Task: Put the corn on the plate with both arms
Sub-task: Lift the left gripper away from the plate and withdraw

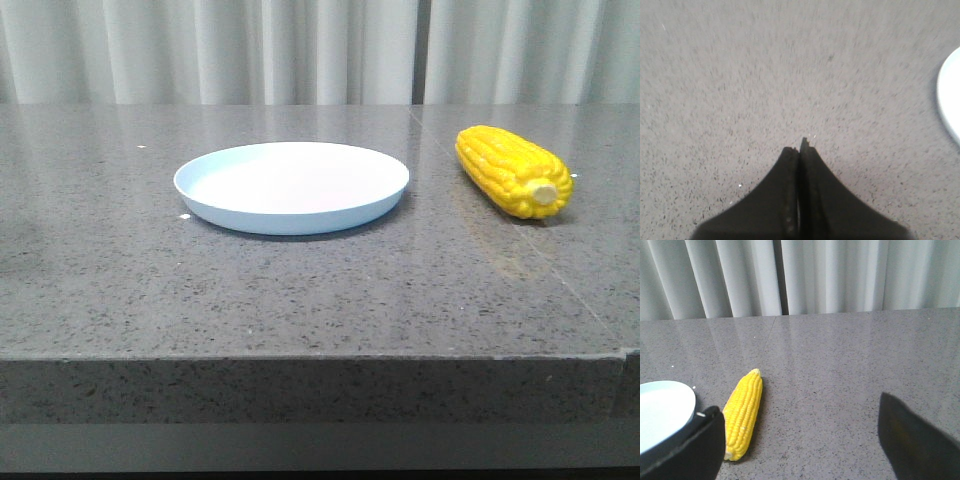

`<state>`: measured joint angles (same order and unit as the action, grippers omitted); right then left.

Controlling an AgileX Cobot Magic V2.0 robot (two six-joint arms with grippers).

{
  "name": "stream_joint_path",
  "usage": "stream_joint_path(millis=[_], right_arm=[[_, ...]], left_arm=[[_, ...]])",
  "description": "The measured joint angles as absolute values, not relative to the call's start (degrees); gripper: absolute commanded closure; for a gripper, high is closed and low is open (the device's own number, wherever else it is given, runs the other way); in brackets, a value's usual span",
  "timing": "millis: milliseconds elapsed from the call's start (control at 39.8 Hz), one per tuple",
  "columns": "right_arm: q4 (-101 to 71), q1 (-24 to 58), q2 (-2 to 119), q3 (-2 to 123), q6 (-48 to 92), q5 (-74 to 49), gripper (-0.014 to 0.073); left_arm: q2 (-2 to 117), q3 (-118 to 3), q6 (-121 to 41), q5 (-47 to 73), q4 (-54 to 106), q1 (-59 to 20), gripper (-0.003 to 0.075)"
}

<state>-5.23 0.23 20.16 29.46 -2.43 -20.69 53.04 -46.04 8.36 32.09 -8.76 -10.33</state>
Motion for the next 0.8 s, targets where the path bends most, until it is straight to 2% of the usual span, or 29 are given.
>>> stream_joint_path(millis=[176, 452, 628, 804], right_arm=[[-5.2, 0.2, 20.2, 29.5, -2.4, -20.7, -0.0048], [-5.2, 0.2, 20.2, 29.5, -2.4, -20.7, -0.0048], [-5.2, 0.2, 20.2, 29.5, -2.4, -20.7, -0.0048], [-5.2, 0.2, 20.2, 29.5, -2.4, -20.4, -0.0046]], left_arm=[[37.5, -34.1, 8.4, 23.5, -8.8, -10.3, 0.0741], [17.3, -23.5, 8.4, 22.2, -8.9, -10.3, 0.0741], [9.7, -21.0, 8.4, 22.1, -9.0, -10.3, 0.0741], [8.1, -20.7, 8.4, 22.1, -9.0, -10.3, 0.0741]])
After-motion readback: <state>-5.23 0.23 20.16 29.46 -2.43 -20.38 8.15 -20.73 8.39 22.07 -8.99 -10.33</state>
